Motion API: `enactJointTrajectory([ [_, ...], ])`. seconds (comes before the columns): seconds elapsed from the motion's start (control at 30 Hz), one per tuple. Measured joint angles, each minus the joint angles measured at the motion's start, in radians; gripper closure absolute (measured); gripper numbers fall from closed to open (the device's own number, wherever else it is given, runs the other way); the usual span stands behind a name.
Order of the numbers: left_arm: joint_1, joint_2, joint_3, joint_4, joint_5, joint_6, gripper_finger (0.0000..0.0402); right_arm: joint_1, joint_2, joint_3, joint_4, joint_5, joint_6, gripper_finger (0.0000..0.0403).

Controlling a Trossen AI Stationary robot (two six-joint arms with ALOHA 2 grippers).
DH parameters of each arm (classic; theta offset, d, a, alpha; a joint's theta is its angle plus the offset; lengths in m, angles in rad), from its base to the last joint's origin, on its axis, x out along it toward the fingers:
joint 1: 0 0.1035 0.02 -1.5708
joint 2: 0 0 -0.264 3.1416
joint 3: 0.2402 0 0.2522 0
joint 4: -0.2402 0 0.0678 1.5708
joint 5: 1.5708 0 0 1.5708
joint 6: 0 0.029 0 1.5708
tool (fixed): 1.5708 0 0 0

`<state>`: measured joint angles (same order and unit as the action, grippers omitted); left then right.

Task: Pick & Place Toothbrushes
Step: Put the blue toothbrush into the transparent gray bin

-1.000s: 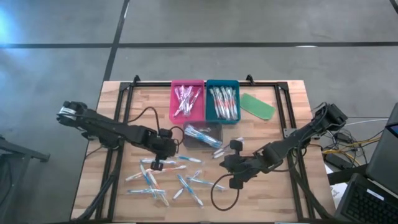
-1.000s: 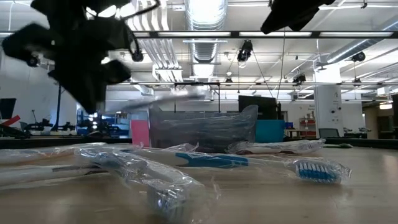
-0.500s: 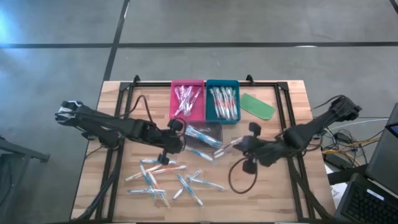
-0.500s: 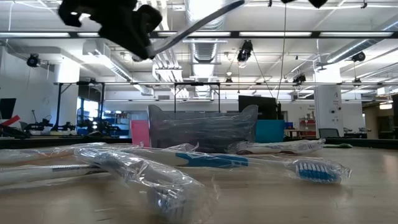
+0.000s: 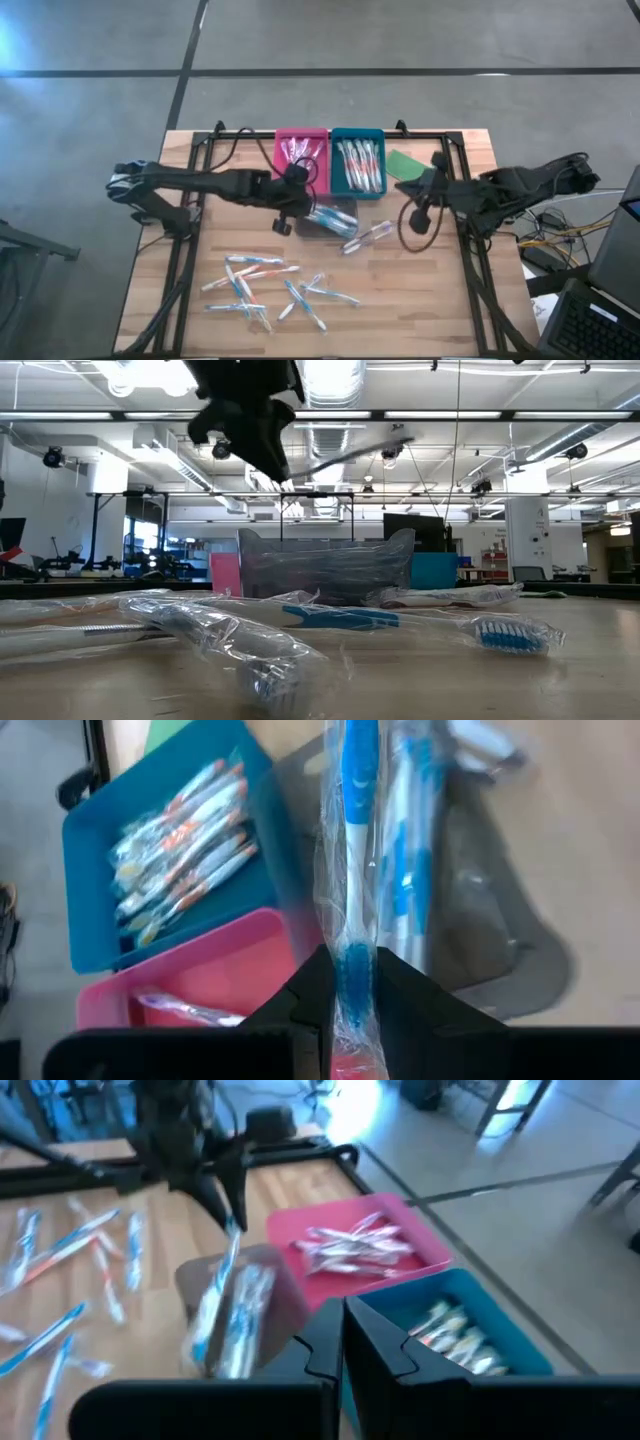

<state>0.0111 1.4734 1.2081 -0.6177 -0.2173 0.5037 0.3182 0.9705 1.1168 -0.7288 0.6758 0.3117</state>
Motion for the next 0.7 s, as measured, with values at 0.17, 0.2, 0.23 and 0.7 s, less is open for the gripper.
enactJointTrajectory([
  [0.17, 0.03, 0.068, 0.018, 0.004, 0.0, 0.041, 0.0346, -0.054, -0.056, 0.0, 0.0, -0.028, -0.031, 0.0394],
  [0.2, 0.032, 0.079, 0.018, 0.002, 0.0, 0.047, 0.0346, -0.061, -0.063, 0.0, 0.0, -0.029, -0.033, 0.0394],
  [0.23, 0.034, 0.09, 0.018, 0.001, -0.004, 0.052, 0.0346, -0.066, -0.07, 0.0, -0.001, -0.03, -0.036, 0.0394],
  [0.7, 0.044, 0.188, 0.016, -0.022, -0.073, 0.014, 0.0346, -0.075, -0.079, -0.021, -0.032, -0.032, -0.035, 0.0394],
])
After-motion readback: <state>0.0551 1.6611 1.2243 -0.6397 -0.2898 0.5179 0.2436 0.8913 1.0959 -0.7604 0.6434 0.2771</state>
